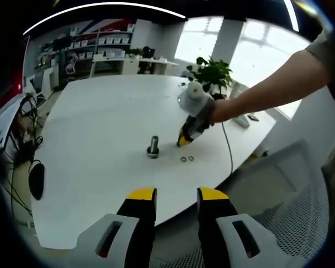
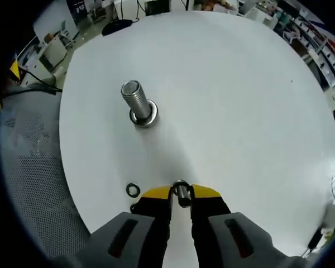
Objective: Place the washer onto the threaded stud by aligning its center hole with the stud, sliding it down to the base, and recovering from edge contact or off-axis alignment until the washer reaches the visible bottom stop.
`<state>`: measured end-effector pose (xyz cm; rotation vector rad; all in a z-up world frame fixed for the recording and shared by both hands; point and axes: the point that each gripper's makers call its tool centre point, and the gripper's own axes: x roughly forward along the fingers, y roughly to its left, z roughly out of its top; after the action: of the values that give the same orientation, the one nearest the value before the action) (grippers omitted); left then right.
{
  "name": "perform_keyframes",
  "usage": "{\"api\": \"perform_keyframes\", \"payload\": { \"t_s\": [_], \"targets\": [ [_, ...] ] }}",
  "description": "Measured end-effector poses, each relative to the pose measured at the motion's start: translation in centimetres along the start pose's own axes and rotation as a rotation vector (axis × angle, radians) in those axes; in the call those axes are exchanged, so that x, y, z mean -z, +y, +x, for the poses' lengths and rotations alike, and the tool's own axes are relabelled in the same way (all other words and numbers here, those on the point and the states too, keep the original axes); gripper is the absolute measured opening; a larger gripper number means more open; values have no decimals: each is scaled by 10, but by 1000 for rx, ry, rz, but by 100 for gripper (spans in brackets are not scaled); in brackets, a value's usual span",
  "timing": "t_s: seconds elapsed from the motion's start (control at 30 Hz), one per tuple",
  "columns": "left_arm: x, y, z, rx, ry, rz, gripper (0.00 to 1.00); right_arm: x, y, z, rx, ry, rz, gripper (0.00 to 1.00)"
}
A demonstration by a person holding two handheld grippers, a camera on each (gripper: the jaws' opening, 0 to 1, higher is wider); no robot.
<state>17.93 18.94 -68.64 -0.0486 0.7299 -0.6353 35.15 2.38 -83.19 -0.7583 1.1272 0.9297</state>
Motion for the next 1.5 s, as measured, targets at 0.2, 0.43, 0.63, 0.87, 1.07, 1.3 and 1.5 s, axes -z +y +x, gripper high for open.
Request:
{"api": "perform_keyframes", "payload": {
  "t_s": [0.2,0.43,0.63,0.87,1.07,1.3,1.5],
  "targets": [
    [0,-1,0,2,3,2,27,0,0,0,0,-10,19,15],
    [0,0,0,0,3,2,27,1,0,1,-4,-15,28,15],
    [-2,0,-1,-4,-10,-3,27,3,-1,0,-10,-11,74,16],
    [-3,0,0,-1,-14,4,27,9,-2,-5,2,-6,76,19],
    [-3,-1,-1,5,-18,-1,27,15,-8,-17,4,-18,113,19],
    [-1,0,0,0,-4,0,27,28,-5,-23,3,-18,139,21],
    [1,-2,1,9,6,0,27,33,9,-30,-13,-34,159,22]
  ]
}}
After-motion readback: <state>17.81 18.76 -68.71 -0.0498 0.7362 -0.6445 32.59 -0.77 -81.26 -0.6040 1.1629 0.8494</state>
